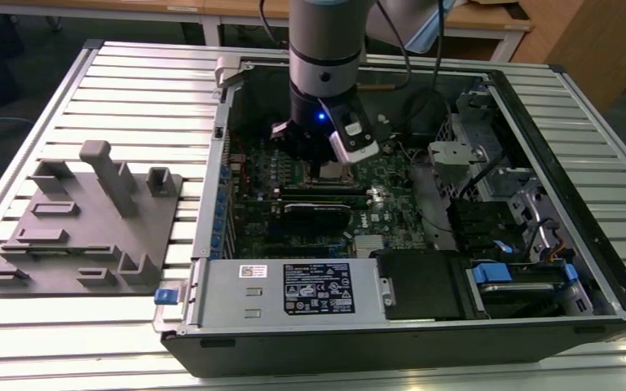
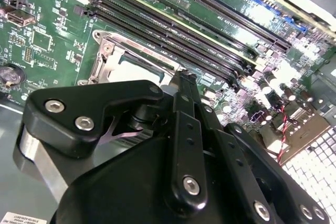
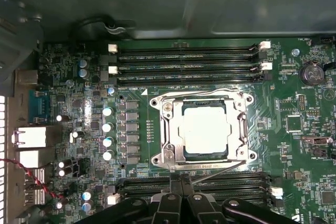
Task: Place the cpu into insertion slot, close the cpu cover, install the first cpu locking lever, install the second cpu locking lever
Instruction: 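Install the second cpu locking lever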
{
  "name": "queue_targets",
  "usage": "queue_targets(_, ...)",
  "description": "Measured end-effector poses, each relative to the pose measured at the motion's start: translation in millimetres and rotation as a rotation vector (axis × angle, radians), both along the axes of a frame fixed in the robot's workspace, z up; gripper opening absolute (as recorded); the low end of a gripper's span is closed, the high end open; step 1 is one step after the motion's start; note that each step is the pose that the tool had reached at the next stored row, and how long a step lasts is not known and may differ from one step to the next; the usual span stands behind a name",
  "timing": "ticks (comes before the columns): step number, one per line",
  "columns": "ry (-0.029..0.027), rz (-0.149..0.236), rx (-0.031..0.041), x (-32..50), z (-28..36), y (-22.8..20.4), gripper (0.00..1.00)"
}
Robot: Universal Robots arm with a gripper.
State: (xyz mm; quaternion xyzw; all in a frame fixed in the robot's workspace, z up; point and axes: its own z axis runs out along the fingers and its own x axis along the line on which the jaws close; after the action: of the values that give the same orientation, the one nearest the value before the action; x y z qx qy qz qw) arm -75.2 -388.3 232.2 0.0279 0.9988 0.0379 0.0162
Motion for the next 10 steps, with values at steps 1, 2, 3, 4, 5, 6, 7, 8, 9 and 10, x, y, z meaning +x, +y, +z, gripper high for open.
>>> queue_targets(1, 0.0, 0.0, -0.0001, 0.0, -0.3, 0.0, 0.11)
queue_targets(2, 0.0001, 0.0, -0.0002, 0.0, -0.2, 0.0, 0.11)
queue_targets(3, 0.0001, 0.0, -0.0002, 0.0, -0.3, 0.0, 0.11)
queue_targets(4, 0.0001, 0.0, -0.0003, 0.0, -0.3, 0.0, 0.11)
queue_targets(5, 0.0001, 0.0, -0.0003, 0.0, -0.4, 0.0, 0.11)
queue_targets(6, 0.0, 0.0, -0.0002, 0.0, -0.7, 0.0, 0.11)
queue_targets(7, -0.0003, 0.0, 0.0001, -0.2, -1.3, 0.0, 0.11)
queue_targets(8, -0.0002, 0.0, -0.0001, -0.5, -1.8, 0.0, 0.11)
queue_targets(9, 0.0, 0.0, -0.0003, -0.5, -2.1, 0.0, 0.11)
queue_targets(10, 0.0, 0.0, -0.0002, -0.5, -2.7, 0.0, 0.11)
